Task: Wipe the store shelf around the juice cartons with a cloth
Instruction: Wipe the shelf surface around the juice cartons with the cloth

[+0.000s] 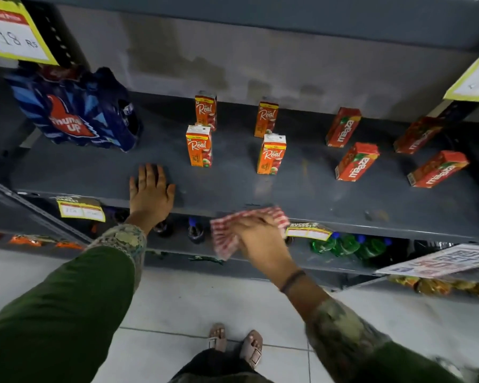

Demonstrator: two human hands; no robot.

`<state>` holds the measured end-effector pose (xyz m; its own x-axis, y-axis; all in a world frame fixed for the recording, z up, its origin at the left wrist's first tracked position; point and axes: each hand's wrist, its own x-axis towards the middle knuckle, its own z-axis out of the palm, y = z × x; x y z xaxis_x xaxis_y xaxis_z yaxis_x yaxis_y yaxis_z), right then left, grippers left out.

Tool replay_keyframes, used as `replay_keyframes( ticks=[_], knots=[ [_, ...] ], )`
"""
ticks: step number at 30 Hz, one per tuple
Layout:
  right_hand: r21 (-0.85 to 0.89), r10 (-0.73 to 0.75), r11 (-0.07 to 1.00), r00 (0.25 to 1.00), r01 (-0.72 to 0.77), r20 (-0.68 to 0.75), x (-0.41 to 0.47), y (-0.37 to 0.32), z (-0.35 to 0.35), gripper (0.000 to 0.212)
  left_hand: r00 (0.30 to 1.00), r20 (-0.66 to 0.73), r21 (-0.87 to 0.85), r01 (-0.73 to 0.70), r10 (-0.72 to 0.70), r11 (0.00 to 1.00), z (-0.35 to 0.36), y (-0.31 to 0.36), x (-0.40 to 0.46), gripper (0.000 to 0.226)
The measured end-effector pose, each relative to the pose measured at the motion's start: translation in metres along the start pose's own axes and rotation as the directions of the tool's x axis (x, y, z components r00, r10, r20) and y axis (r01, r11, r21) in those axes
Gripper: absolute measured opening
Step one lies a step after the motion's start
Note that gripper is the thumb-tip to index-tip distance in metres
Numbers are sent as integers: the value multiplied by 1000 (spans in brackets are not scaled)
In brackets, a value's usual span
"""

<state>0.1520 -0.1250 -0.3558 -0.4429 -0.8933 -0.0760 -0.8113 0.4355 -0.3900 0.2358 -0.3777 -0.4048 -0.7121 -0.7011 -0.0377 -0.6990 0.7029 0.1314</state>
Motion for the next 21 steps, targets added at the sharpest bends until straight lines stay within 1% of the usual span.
replay_keyframes(
  ticks=[1,2,3,4,5,6,7,8,9,10,11,12,13,14,15,16,17,18,20,21],
  knots=[
    [-45,62,997,988,-69,-144,-15,12,-3,27,1000,-4,-6,-3,3,1000,0,0,0,61],
    [-62,147,982,933,-177,-327,-30,25,-8,30,1000,-4,-9,-5,5,1000,-1,1,0,61],
    [-52,224,957,841,-285,-492,-40,41,-13,38,1000,-5,-6,-6,6,1000,-1,1,0,61],
    [-19,297,923,745,-383,-597,-42,58,-17,44,1000,-11,1,-5,5,1000,-1,1,0,61],
    [34,386,883,681,-469,-622,-41,70,-23,45,1000,-19,8,-2,2,1000,-1,1,-1,61],
    [91,478,834,630,-544,-612,-34,79,-25,43,1000,-27,12,-1,2,1000,-2,1,-2,60],
    [141,552,789,589,-598,-590,-23,85,-27,40,999,-34,11,-3,4,1000,-2,2,-2,60],
    [168,610,750,570,-639,-550,-8,87,-26,39,999,-39,9,-7,7,1000,-2,2,-3,60],
    [159,641,732,589,-663,-492,5,83,-22,40,999,-40,7,-8,9,1000,-1,2,-2,60],
    [139,640,741,628,-657,-443,17,74,-16,42,999,-37,3,-8,8,1000,-1,1,-2,60],
    [126,608,778,687,-615,-398,26,61,-8,44,999,-34,0,-7,7,1000,0,1,-2,60],
    [112,531,841,767,-529,-362,30,48,1,44,999,-35,2,-7,7,1000,0,1,-2,60],
    [76,423,903,840,-423,-339,29,34,9,44,999,-39,5,-8,8,1000,1,0,-2,60],
    [29,321,943,886,-331,-334,23,24,15,45,999,-43,7,-9,9,1000,1,0,-2,59],
    [-18,259,959,899,-284,-352,14,21,20,46,999,-41,8,-9,10,1000,1,0,-2,59],
    [-43,246,958,891,-283,-381,4,26,22,46,999,-42,11,-14,14,1000,2,0,-3,59],
    [-44,280,945,869,-325,-409,-5,38,19,46,999,-49,14,-21,21,1000,3,0,-3,59],
    [-19,350,918,831,-396,-433,-10,53,15,47,998,-61,14,-23,24,1000,3,0,-3,58],
    [52,501,847,759,-530,-417,-5,83,1,53,998,-58,0,0,0,1000,2,4,-4,58],
    [68,524,835,749,-547,-405,2,93,-6,55,999,-51,-10,14,-15,1000,2,7,-6,58]
  ],
)
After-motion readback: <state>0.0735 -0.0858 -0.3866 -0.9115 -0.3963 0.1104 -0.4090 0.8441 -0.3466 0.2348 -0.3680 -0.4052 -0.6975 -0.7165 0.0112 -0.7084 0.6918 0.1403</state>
